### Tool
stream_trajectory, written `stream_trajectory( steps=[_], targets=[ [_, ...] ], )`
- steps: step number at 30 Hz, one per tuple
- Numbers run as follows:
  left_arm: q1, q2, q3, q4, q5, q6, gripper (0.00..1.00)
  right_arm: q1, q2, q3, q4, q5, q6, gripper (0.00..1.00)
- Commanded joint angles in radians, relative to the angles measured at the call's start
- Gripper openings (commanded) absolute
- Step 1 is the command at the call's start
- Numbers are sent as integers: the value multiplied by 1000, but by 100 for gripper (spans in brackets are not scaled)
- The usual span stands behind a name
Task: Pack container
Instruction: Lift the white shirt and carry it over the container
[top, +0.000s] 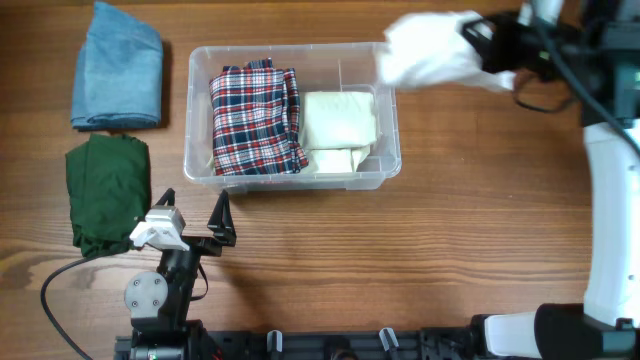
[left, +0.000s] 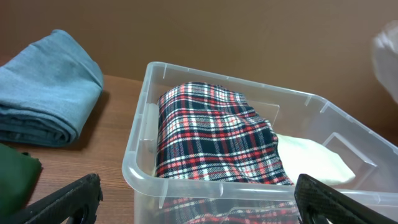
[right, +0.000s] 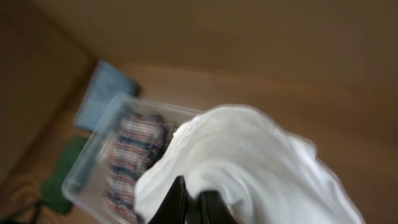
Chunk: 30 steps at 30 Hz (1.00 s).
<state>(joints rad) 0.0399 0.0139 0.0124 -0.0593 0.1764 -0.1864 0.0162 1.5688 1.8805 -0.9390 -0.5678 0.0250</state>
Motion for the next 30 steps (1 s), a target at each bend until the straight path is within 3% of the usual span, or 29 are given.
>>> stream_trajectory(
  steps=[1, 10, 24, 30],
  targets=[
    [5, -5, -6, -1, -10, -5, 100, 143, -11, 33, 133, -8, 104, 4],
    [5, -5, -6, -1, -10, -5, 100, 446, 168, 33, 487, 13, 160, 4],
    [5, -5, -6, -1, -10, -5, 100, 568, 386, 33, 954, -62, 165, 4],
    [5, -5, -6, -1, -10, -5, 100, 599, 456, 33, 1015, -144, 159, 4]
  ],
)
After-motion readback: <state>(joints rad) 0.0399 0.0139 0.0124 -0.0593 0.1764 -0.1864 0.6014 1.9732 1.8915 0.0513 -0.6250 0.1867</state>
